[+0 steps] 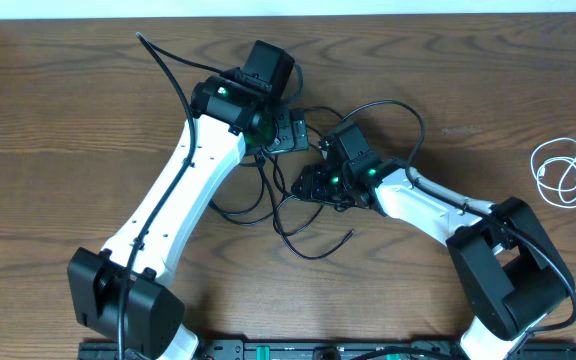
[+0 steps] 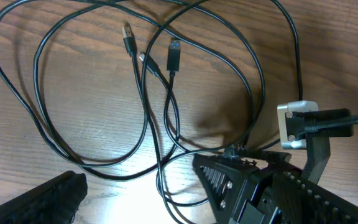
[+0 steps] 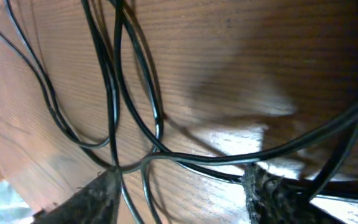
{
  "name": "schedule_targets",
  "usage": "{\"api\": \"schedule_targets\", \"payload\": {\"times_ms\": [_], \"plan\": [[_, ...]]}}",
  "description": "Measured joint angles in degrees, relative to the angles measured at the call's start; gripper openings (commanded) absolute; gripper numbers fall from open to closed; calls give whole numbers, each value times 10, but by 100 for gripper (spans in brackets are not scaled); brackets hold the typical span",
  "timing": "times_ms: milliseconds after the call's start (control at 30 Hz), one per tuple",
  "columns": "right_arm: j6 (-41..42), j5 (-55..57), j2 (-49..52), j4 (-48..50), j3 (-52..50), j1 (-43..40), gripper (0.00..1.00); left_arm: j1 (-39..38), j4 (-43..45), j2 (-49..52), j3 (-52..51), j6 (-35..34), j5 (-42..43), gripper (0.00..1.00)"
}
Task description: Untangle cables
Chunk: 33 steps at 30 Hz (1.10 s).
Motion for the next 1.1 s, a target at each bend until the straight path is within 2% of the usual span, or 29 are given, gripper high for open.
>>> {"api": "schedule_targets", "payload": {"times_ms": [233, 400, 467, 700, 733, 767, 833, 967, 1100], "plan": [[10, -32, 0, -4, 0, 0, 74, 0, 0, 0, 0, 0, 0, 100], [49, 25, 0, -13, 0, 2, 89, 0, 0, 0, 0, 0, 0, 100], [64, 48, 0, -11, 1, 3, 99, 0, 0, 0, 0, 0, 0, 100], [103, 98, -2, 9, 0, 15, 99, 0, 0, 0, 0, 0, 0, 100], [104, 106, -2, 13, 0, 17, 93, 0, 0, 0, 0, 0, 0, 100], [105, 110, -2, 14, 0, 18, 80, 0, 0, 0, 0, 0, 0, 100], [110, 118, -2, 15, -1, 19, 64, 0, 0, 0, 0, 0, 0, 100], [116, 129, -1, 15, -3, 19, 49, 0, 0, 0, 0, 0, 0, 100], [121, 136, -1, 14, -4, 19, 47, 0, 0, 0, 0, 0, 0, 100]]}}
